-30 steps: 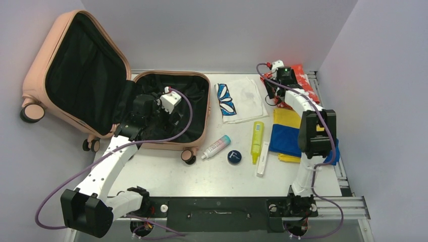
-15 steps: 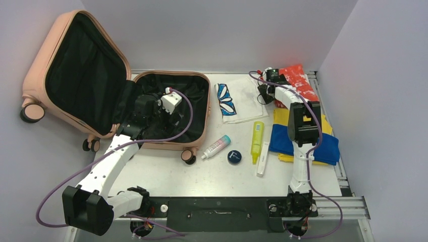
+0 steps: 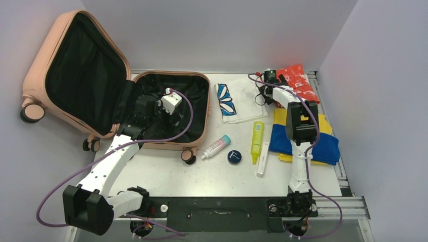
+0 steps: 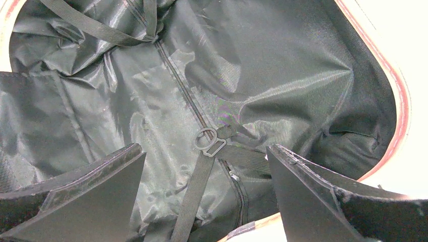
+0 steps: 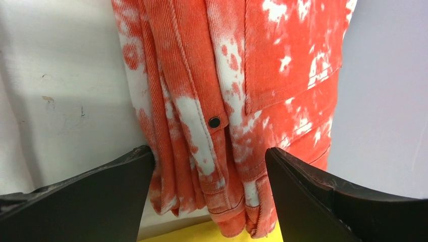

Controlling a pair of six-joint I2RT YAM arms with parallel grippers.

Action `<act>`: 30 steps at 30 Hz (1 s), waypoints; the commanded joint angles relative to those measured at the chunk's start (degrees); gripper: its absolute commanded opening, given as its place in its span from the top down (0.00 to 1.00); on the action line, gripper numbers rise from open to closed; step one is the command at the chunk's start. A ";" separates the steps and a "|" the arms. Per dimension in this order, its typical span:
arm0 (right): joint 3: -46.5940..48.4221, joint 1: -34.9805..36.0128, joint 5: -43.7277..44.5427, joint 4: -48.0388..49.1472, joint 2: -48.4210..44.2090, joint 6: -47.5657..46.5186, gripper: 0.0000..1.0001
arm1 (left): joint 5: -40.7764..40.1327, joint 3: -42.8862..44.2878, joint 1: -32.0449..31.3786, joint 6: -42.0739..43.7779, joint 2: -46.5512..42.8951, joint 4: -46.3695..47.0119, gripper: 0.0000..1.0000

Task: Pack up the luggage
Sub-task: Pick up the clothes from the corner of the board.

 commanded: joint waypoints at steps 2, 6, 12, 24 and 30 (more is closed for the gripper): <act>1.10 0.05 1.72 -2.51 3.54 -0.72 0.27 | -0.73 0.19 -0.31 -0.75 0.01 3.08 0.04; 2.18 -0.57 -0.13 -3.93 4.64 0.99 0.51 | -0.89 0.01 -0.34 -0.71 0.09 3.23 0.04; 4.18 -1.60 -1.08 -4.81 5.45 3.05 0.80 | -0.79 0.16 -0.34 -0.83 0.15 3.21 0.04; 11.14 -1.73 0.77 -2.04 0.79 -0.42 0.95 | 0.58 4.33 -0.62 -2.15 2.64 2.73 0.04; 14.12 -1.53 0.53 -0.90 -2.14 -3.63 0.95 | 0.13 13.19 -2.85 -3.53 8.41 2.43 0.04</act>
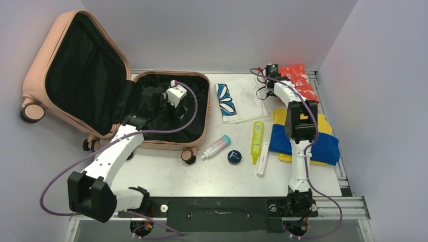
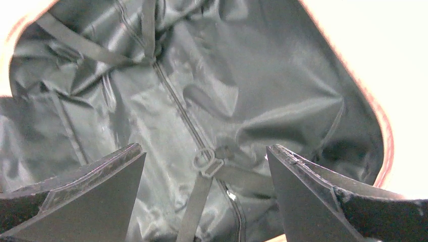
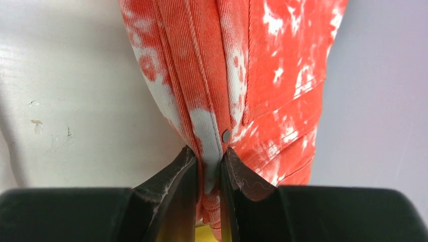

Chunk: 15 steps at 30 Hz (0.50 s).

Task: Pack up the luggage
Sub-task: Pick up the clothes from the corner of the board.

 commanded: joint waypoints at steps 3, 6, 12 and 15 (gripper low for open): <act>4.68 -0.25 1.86 6.04 -6.57 -4.15 0.95 | 1.01 15.85 -2.49 -4.98 7.75 0.83 0.04; 2.66 -0.04 1.30 8.09 -8.64 -4.68 0.95 | 3.67 23.88 -2.94 -9.45 12.78 -0.65 0.04; 0.61 0.74 -1.44 9.97 -13.58 -6.92 0.95 | 13.51 37.43 -3.03 -23.64 23.15 -1.01 0.04; -1.42 1.03 -2.94 9.82 -16.41 -7.51 0.95 | 19.83 43.04 -3.12 -31.89 28.56 -1.62 0.04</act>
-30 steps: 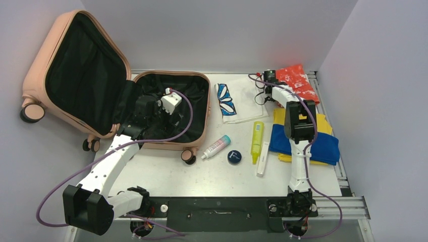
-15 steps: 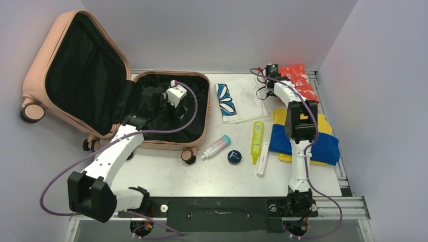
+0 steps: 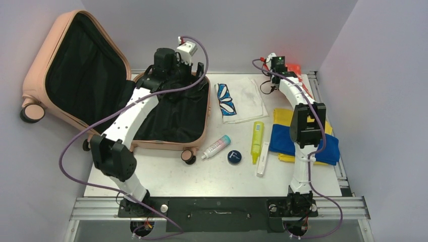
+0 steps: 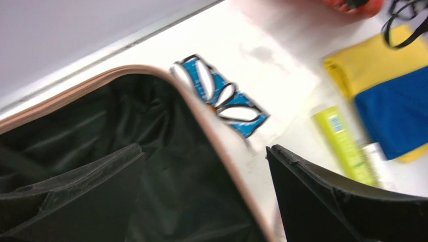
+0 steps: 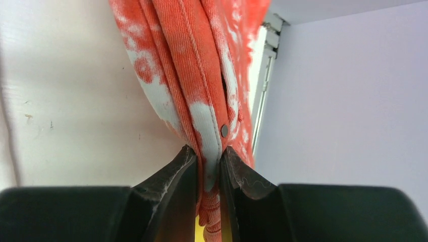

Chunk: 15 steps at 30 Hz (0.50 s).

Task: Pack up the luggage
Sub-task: Pick up the clothes from the corner of the board.

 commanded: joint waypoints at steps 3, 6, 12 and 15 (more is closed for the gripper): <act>-7.36 1.21 -3.67 10.18 -14.69 -3.65 0.95 | 18.04 11.63 -0.44 -21.42 10.59 -0.84 0.04; -15.79 1.23 -6.21 14.17 -20.56 -4.86 0.95 | 24.43 13.33 -1.04 -29.88 15.09 2.49 0.04; -29.58 1.23 -10.01 19.79 -29.57 -6.25 0.95 | 29.33 16.19 -2.85 -43.62 24.78 9.81 0.04; -35.15 1.25 -12.37 21.68 -33.71 -7.12 0.95 | 28.83 16.68 -3.94 -48.47 28.54 12.92 0.04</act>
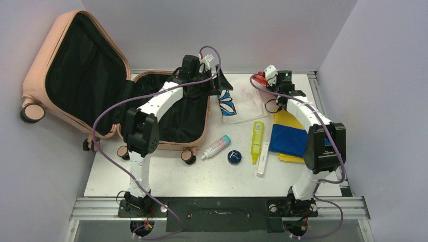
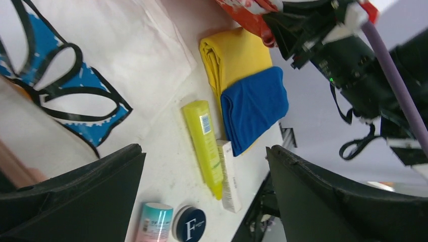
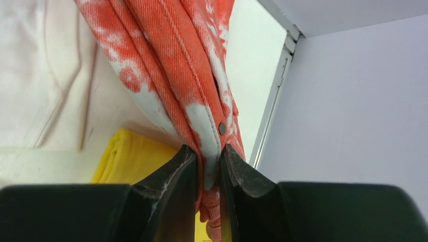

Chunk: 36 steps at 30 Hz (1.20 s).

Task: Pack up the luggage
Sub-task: Pick up the clothes from the corner of the board, then place the clothes in the luggage.

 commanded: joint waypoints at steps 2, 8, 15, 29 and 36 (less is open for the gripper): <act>-7.28 -0.04 -3.70 10.99 -10.17 -2.46 0.95 | 4.84 2.93 -2.13 -14.34 5.32 10.76 0.04; -17.30 0.02 -7.52 14.61 -18.64 -2.88 0.95 | 7.25 7.50 -4.89 -16.69 11.60 9.93 0.04; -27.92 0.05 -13.60 19.93 -27.68 -4.11 0.95 | 7.09 9.71 -6.89 -22.06 16.90 13.74 0.04; -37.83 0.05 -20.82 15.13 -35.70 -7.55 0.95 | 8.14 13.56 -8.66 -28.87 24.94 19.73 0.04; -39.28 0.14 -27.85 7.89 -35.80 -10.80 0.95 | 9.67 12.07 -10.30 -32.15 27.33 25.62 0.04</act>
